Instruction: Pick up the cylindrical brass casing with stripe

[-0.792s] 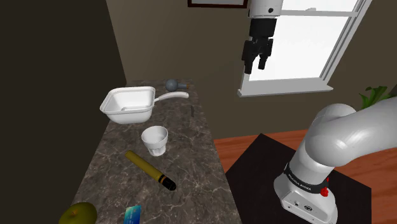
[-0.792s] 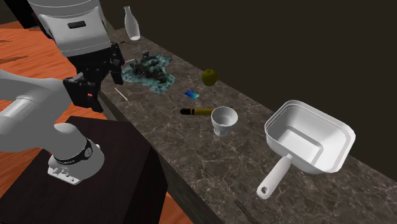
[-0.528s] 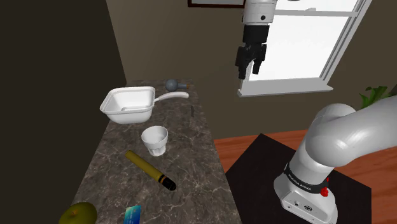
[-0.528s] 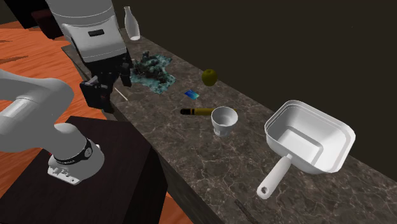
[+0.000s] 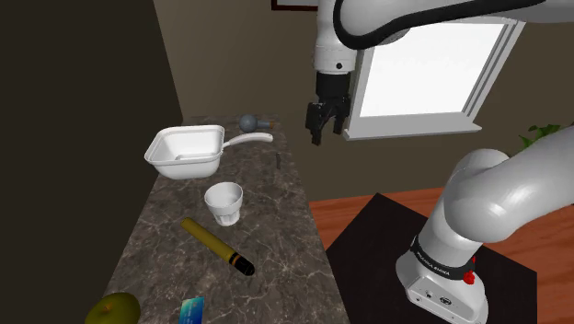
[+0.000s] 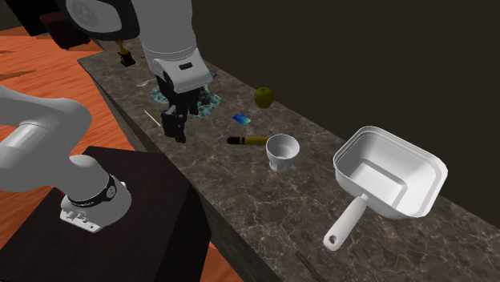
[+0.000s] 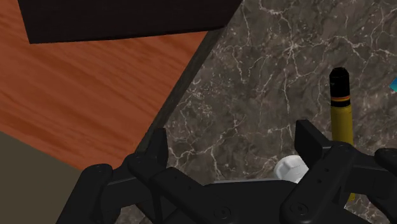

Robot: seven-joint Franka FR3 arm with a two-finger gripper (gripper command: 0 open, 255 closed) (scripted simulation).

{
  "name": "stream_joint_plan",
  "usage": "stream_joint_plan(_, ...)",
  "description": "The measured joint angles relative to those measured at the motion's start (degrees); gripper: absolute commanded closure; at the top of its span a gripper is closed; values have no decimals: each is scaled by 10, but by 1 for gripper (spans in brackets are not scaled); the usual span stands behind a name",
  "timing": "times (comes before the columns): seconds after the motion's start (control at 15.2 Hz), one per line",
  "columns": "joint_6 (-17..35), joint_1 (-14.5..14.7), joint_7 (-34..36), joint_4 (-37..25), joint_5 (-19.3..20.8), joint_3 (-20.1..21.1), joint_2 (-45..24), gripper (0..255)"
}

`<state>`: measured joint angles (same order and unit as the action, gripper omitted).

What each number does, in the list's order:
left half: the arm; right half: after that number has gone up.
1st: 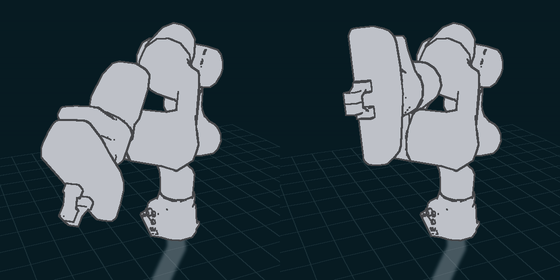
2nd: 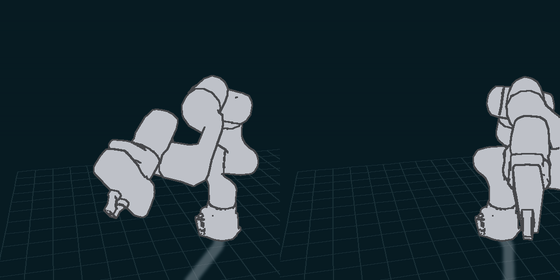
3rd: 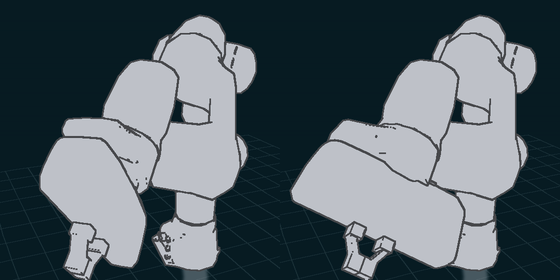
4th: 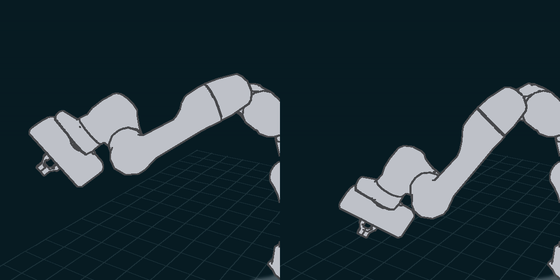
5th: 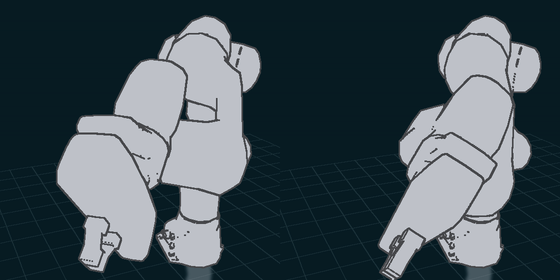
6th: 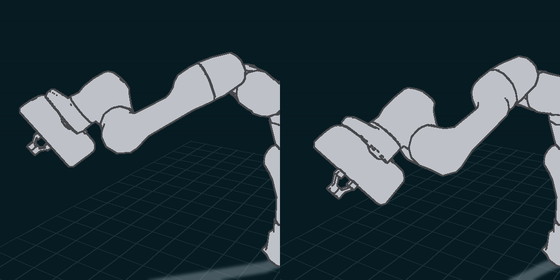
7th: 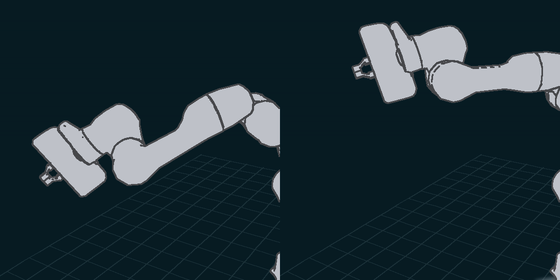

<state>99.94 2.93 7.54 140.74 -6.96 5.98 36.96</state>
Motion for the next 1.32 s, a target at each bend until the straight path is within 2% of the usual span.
stream_joint_plan(0.4,110,19,31,16,-16,48,-85,0)
stream_joint_plan(0.73,196,34,70,3,-19,94,-173,0)
stream_joint_plan(0.99,255,40,102,-19,-2,123,-251,0)
stream_joint_plan(1.32,322,50,159,-66,45,154,-363,0)
